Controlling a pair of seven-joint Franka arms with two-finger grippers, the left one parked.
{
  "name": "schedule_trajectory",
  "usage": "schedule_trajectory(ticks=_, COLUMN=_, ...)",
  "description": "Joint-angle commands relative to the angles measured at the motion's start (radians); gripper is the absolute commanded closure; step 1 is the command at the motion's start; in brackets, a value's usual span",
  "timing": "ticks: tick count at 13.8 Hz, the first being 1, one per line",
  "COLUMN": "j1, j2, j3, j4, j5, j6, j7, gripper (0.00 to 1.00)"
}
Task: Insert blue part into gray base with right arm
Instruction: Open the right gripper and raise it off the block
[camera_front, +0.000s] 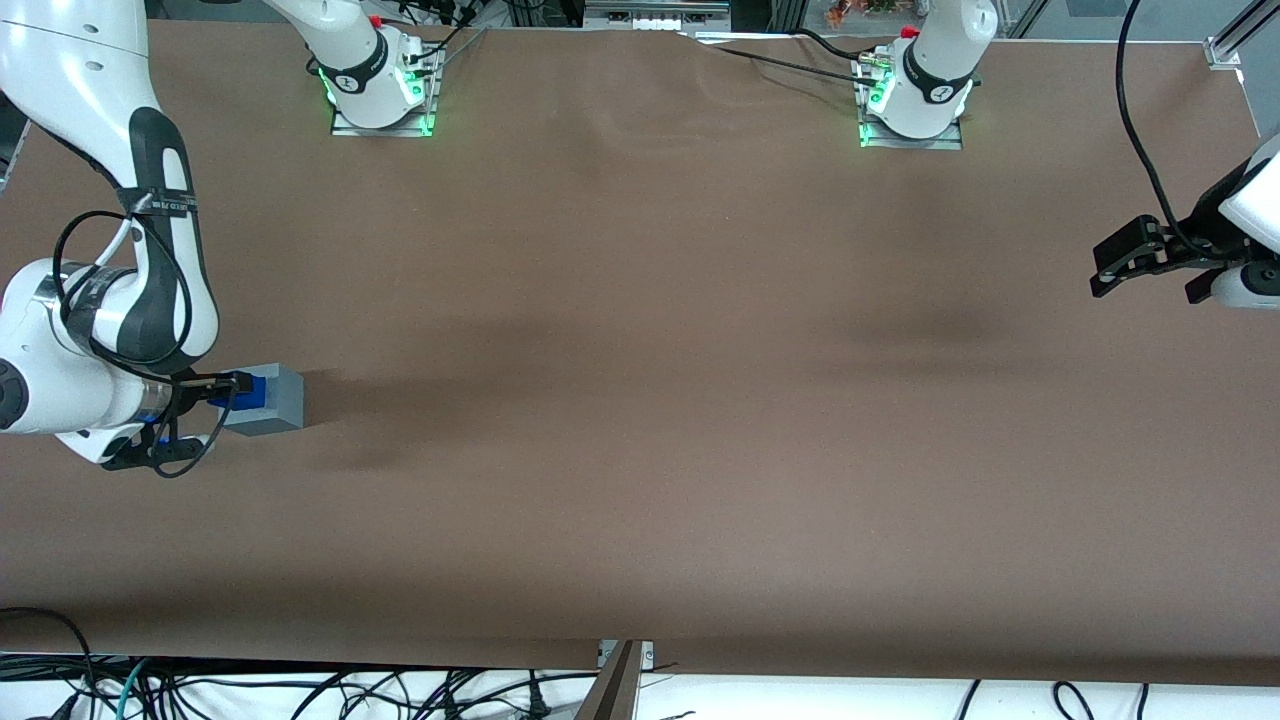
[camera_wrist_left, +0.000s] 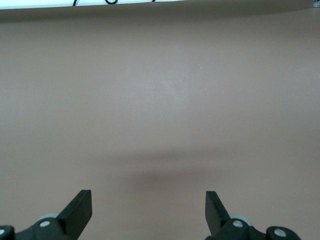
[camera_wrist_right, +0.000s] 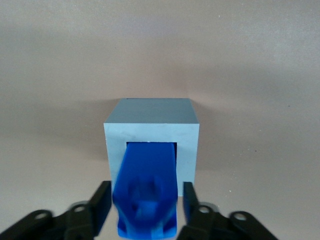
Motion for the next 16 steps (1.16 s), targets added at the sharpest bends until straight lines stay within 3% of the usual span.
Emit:
schedule_trajectory(ticks=1, j1=-0.005, j2=-0.014, j3=0.002, j4=-0.004, j5=0.012, j6=0.006, j7=-0.018, gripper=0.0)
schedule_trajectory(ticks=4, j1=-0.004, j2=-0.031, j3=0.002, j4=0.028, j5=0.013, j6=-0.004, j7=-0.009, gripper=0.0)
schedule_trajectory(ticks=10, j1=0.009, j2=-0.23, j3=0.013, j4=0.048, j5=0.007, j6=-0.012, j7=-0.021, gripper=0.0)
schedule_trajectory(ticks=12, j1=0.027, j2=-0.259, j3=0.009, j4=0.08, j5=-0.005, j6=-0.082, j7=-0.02, gripper=0.0)
schedule_trajectory(ticks=14, j1=0.057, j2=-0.249, j3=0.007, j4=0.193, j5=-0.036, j6=-0.168, j7=-0.01, gripper=0.0)
schedule_trajectory(ticks=16, j1=0.081, j2=-0.253, j3=0.016, j4=0.206, j5=-0.102, j6=-0.152, j7=-0.009, gripper=0.0)
